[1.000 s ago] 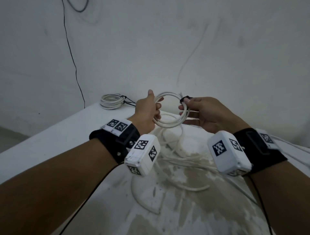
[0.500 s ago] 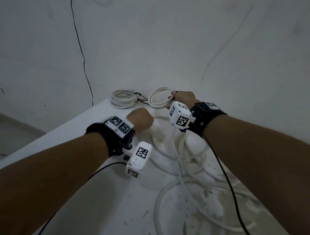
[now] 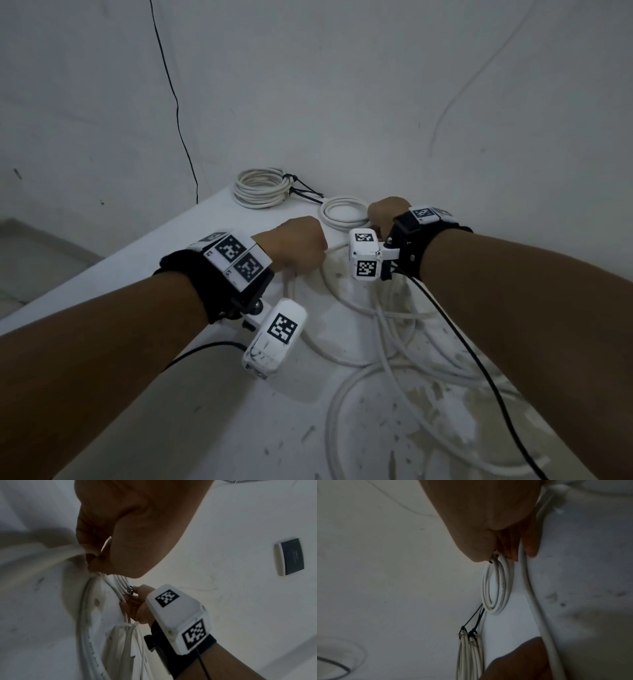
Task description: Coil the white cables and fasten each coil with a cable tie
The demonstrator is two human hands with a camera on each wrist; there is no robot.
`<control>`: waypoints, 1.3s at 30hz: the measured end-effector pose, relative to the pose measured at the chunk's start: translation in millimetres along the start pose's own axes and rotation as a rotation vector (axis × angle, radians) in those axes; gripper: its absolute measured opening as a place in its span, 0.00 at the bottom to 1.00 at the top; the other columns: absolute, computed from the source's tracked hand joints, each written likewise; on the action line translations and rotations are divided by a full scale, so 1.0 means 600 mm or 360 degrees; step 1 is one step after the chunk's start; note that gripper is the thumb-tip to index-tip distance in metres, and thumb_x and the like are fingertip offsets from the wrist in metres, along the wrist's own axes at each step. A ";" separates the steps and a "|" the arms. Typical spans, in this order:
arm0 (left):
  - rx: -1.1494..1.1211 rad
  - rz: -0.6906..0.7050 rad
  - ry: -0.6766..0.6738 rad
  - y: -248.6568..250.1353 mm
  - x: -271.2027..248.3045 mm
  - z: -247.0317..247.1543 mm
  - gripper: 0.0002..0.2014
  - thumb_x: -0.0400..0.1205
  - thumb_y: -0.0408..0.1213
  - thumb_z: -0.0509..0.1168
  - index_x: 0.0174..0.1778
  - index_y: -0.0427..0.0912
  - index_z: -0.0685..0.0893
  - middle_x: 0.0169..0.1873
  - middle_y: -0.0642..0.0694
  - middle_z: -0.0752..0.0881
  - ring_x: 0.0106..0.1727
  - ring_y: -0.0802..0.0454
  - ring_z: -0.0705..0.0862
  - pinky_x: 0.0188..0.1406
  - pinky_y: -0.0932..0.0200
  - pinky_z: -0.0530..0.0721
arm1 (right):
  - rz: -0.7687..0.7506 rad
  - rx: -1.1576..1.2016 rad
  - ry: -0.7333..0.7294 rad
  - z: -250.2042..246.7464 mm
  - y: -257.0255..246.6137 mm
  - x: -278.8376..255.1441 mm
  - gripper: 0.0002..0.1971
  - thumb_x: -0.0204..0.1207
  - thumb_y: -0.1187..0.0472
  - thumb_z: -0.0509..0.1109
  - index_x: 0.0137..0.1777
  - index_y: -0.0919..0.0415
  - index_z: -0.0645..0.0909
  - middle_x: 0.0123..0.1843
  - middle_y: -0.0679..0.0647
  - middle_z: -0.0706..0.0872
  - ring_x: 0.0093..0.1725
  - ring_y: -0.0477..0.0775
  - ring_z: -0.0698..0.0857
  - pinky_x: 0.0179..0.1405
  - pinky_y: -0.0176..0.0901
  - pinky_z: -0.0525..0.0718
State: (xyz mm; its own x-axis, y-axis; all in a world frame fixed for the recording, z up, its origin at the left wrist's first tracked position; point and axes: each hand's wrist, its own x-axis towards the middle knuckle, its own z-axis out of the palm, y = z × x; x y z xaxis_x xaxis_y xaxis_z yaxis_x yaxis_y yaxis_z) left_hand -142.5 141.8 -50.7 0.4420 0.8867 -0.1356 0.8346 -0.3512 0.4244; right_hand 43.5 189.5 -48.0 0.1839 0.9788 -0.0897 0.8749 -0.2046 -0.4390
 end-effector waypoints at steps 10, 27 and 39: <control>-0.0001 -0.0029 0.0010 0.020 -0.022 0.003 0.16 0.75 0.22 0.58 0.53 0.31 0.88 0.56 0.33 0.88 0.54 0.40 0.85 0.52 0.49 0.85 | -0.0041 -0.0168 -0.0130 -0.036 0.060 -0.006 0.02 0.66 0.57 0.72 0.36 0.52 0.82 0.26 0.49 0.87 0.52 0.59 0.81 0.53 0.46 0.82; -0.0168 0.0522 0.0157 0.199 -0.148 0.003 0.05 0.80 0.42 0.71 0.42 0.46 0.89 0.39 0.54 0.88 0.42 0.55 0.86 0.37 0.62 0.79 | 0.0125 0.0701 0.0288 -0.160 0.228 -0.311 0.07 0.80 0.62 0.73 0.47 0.67 0.84 0.39 0.59 0.89 0.33 0.54 0.86 0.33 0.45 0.89; 0.0335 0.0614 0.0011 0.345 -0.182 0.166 0.16 0.84 0.36 0.64 0.65 0.32 0.78 0.58 0.39 0.84 0.60 0.41 0.82 0.50 0.56 0.76 | 0.0248 0.0688 -0.0086 -0.148 0.400 -0.514 0.08 0.79 0.57 0.75 0.50 0.63 0.85 0.41 0.57 0.90 0.29 0.47 0.85 0.32 0.40 0.85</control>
State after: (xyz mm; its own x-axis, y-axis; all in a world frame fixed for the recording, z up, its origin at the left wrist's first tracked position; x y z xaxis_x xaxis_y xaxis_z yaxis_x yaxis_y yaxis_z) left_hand 14.5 -57.9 -37.2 0.7330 0.6802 0.0034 0.6579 -0.7102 0.2508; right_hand 236.8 -161.7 -46.5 0.2648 0.9376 -0.2255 0.5694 -0.3408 -0.7481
